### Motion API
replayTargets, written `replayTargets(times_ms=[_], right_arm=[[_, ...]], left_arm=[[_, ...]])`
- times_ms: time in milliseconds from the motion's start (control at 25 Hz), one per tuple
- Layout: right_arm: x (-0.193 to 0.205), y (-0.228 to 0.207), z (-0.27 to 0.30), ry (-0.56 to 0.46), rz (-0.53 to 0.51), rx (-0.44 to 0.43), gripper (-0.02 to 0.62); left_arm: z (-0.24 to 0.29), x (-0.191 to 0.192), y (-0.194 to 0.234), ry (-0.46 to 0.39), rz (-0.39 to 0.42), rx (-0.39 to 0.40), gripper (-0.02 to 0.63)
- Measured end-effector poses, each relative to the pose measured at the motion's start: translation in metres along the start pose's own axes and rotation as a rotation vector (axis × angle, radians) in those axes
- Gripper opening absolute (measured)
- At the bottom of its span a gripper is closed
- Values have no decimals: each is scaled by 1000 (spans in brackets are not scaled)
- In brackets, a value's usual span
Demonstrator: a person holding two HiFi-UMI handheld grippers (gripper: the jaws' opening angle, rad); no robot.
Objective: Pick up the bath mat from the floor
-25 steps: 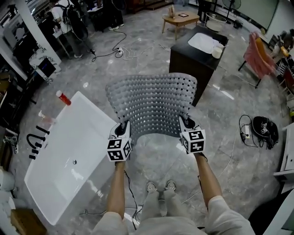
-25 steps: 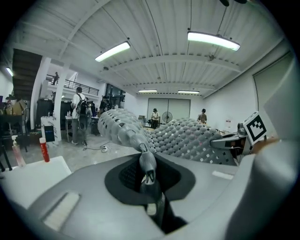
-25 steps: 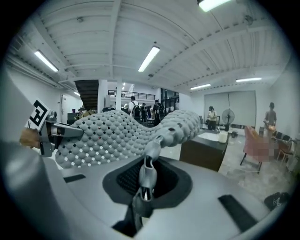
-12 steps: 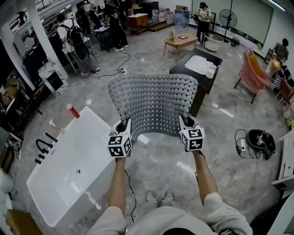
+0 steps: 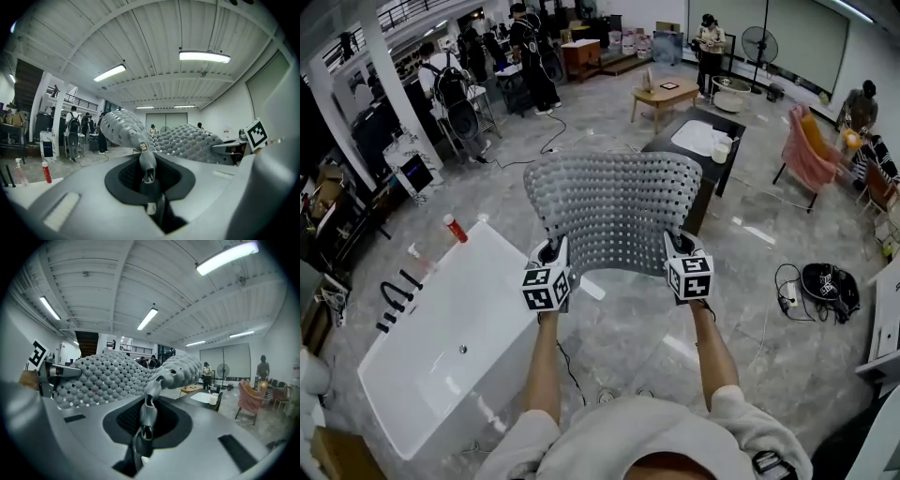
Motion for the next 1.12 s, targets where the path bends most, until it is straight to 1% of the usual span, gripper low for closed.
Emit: replayTargets(times_ms=[280,480,760,1120], right_arm=[[7,8,-21,11,-12,1,48],[18,11,-29,24,6,9,48],[16,13,-28,28,7,12,48],[24,13,-22,46,6,15,48]], left_arm=[[-13,10,-9,9,-16,15,48],[-19,19,-13,25,-23,23,48],[-21,20,-5,38,-37,21,48],[-16,28,-2,54,-39,29,48]])
Point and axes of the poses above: the fingertips, and each gripper's own axes: z forward along the fingers, y to its left, x out of its underside, the point moved 8 cm from there along -z, backward along the fingers, and after that the axes turned 2 degrees about -z, right-handed, at the moved point
